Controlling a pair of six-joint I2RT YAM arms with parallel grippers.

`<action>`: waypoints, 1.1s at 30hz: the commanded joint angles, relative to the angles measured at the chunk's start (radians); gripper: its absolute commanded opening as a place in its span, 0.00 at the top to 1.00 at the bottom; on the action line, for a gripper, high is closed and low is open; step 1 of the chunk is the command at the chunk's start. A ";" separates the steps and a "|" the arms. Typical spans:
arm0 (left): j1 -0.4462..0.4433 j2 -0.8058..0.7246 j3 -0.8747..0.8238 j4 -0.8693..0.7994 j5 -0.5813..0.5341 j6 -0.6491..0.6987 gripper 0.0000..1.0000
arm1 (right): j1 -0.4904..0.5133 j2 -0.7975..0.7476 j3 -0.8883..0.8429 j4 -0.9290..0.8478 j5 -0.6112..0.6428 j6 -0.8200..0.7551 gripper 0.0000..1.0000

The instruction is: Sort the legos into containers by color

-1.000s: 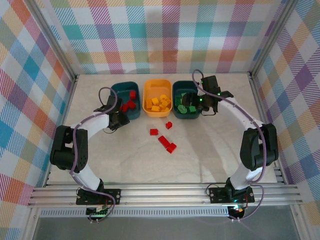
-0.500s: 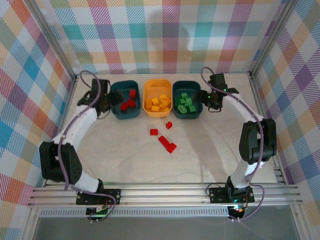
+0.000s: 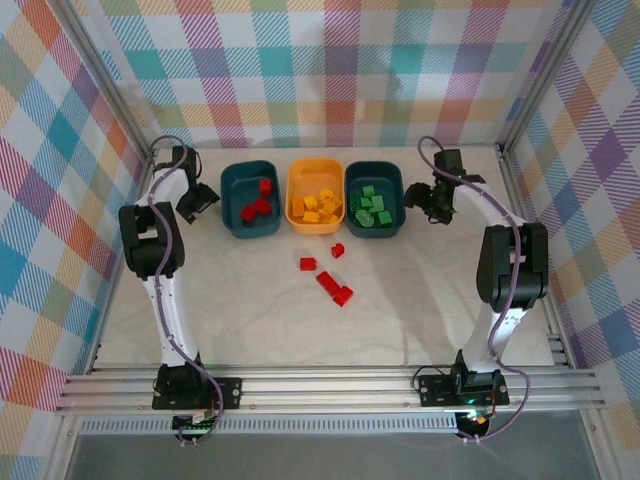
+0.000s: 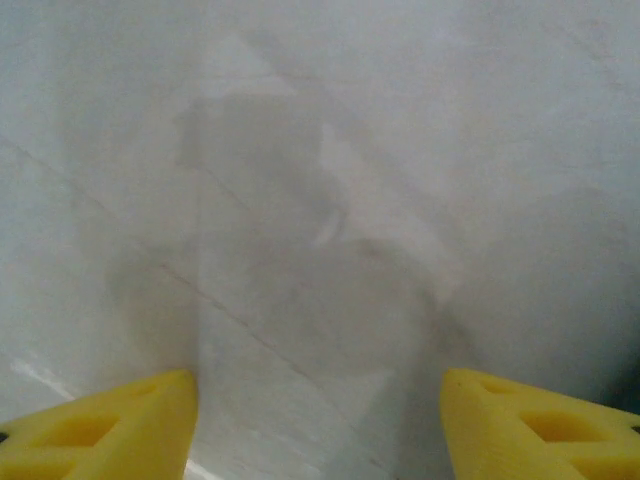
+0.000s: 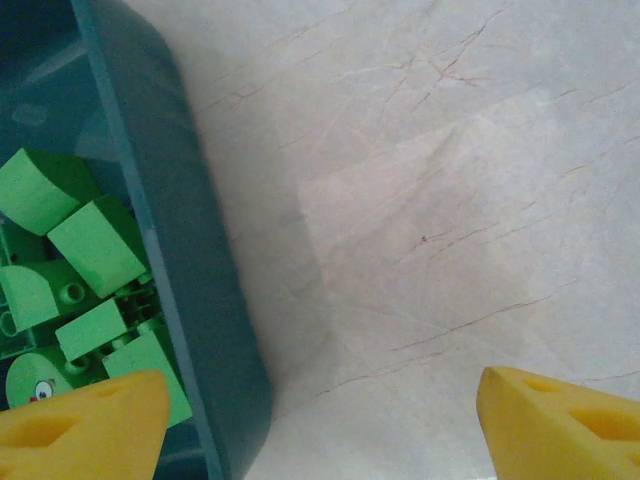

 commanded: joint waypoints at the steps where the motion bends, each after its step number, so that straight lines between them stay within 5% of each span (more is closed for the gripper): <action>1: -0.038 0.039 0.047 -0.016 0.118 0.061 0.34 | 0.006 -0.040 -0.021 0.006 -0.040 0.017 0.20; 14: -0.046 0.055 0.086 -0.025 0.109 0.095 0.29 | 0.006 -0.176 -0.104 -0.003 -0.046 0.007 0.19; 21: -0.048 -0.249 -0.087 -0.005 -0.015 0.032 0.24 | 0.005 -0.189 -0.127 0.014 -0.035 0.008 0.19; 24: -0.140 -0.429 -0.251 0.037 -0.032 0.019 0.23 | 0.006 -0.237 -0.178 0.089 -0.080 0.016 0.20; 28: -0.394 -0.619 -0.457 0.070 -0.084 0.029 0.19 | 0.022 -0.357 -0.307 0.207 -0.089 0.031 0.20; 33: -0.629 -0.661 -0.623 0.133 -0.024 -0.015 0.17 | 0.145 -0.490 -0.514 0.373 0.004 0.062 0.21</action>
